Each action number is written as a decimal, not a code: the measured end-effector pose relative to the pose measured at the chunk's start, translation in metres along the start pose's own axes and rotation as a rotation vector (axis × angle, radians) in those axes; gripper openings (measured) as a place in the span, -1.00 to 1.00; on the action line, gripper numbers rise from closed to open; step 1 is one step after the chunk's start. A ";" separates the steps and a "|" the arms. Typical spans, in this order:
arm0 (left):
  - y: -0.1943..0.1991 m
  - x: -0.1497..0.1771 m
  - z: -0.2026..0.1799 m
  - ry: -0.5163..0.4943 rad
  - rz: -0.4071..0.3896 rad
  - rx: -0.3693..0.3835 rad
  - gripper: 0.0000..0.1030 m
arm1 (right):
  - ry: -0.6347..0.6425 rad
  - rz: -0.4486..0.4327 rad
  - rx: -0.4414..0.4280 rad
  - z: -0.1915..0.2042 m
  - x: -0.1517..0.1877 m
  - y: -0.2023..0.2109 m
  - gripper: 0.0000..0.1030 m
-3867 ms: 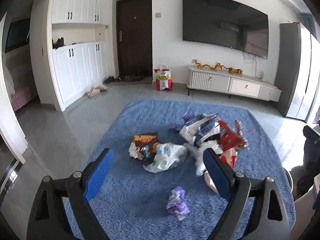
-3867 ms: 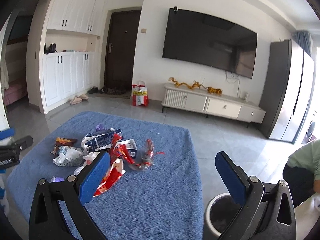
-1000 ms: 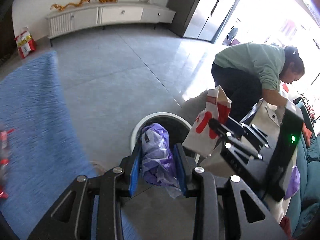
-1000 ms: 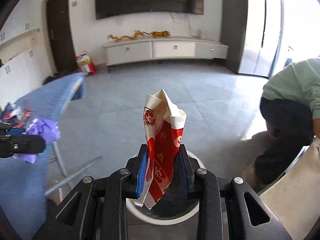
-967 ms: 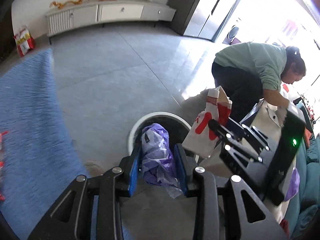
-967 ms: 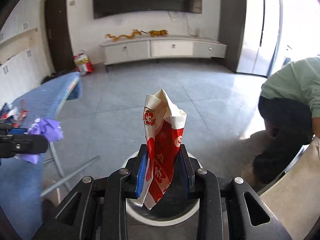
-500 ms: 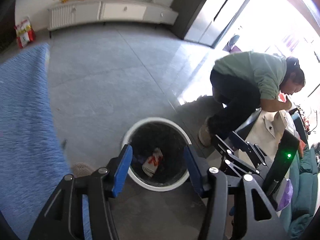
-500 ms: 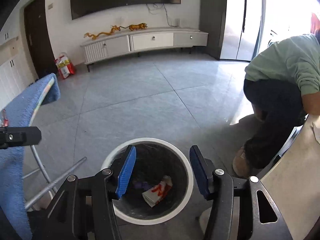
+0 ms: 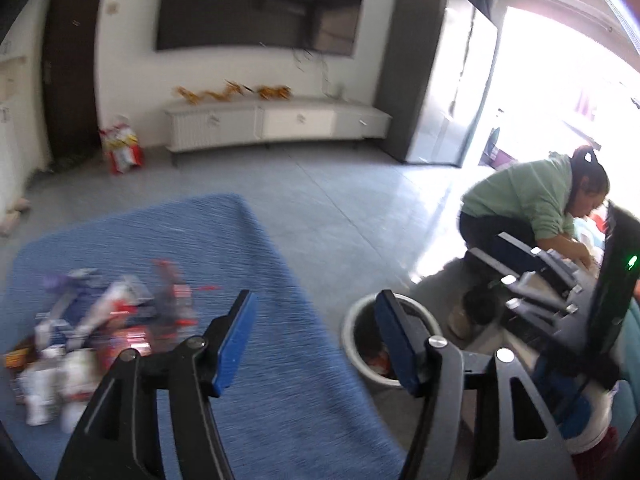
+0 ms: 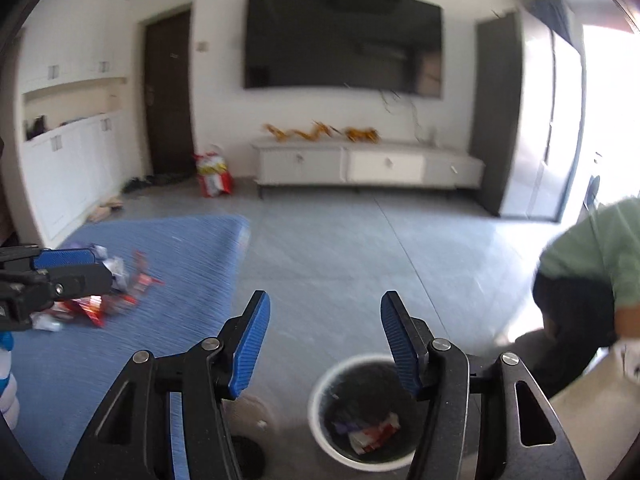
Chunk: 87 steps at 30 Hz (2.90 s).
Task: Collect trash
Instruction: 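Return to the rug and grasp the white plastic bag with the left tool, then grasp the red snack wrappers with the right tool while the left tool holds the white bag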
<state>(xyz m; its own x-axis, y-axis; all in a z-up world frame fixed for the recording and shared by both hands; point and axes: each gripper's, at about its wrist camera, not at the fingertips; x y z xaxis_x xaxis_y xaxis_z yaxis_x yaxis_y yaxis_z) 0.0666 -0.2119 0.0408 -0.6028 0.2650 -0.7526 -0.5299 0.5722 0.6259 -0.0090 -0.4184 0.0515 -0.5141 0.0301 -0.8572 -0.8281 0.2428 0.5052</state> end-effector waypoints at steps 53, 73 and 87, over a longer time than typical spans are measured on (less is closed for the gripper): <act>0.035 0.135 0.314 0.378 0.076 -0.211 -0.50 | 0.104 0.347 -0.518 0.278 0.016 -0.155 -0.10; 0.110 0.145 0.277 0.426 -0.015 -0.246 -0.66 | 0.045 0.230 -0.576 0.225 0.022 -0.078 -0.72; 0.159 0.136 0.235 0.386 -0.106 -0.243 -0.66 | 0.099 0.103 -0.535 0.190 0.016 -0.002 -0.72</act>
<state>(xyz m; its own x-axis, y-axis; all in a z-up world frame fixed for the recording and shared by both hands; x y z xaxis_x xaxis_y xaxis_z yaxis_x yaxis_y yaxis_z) 0.0408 0.0976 -0.0100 -0.6911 -0.1199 -0.7128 -0.6973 0.3702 0.6138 0.0273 -0.2339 0.0181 -0.5958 -0.0703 -0.8001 -0.7570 -0.2838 0.5886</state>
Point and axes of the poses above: each gripper's, at about its wrist camera, not at the fingertips, and y roughly against the way its jaws point, z to its left, x to its underside, and after that the axes turned 5 degrees about y, right-handed
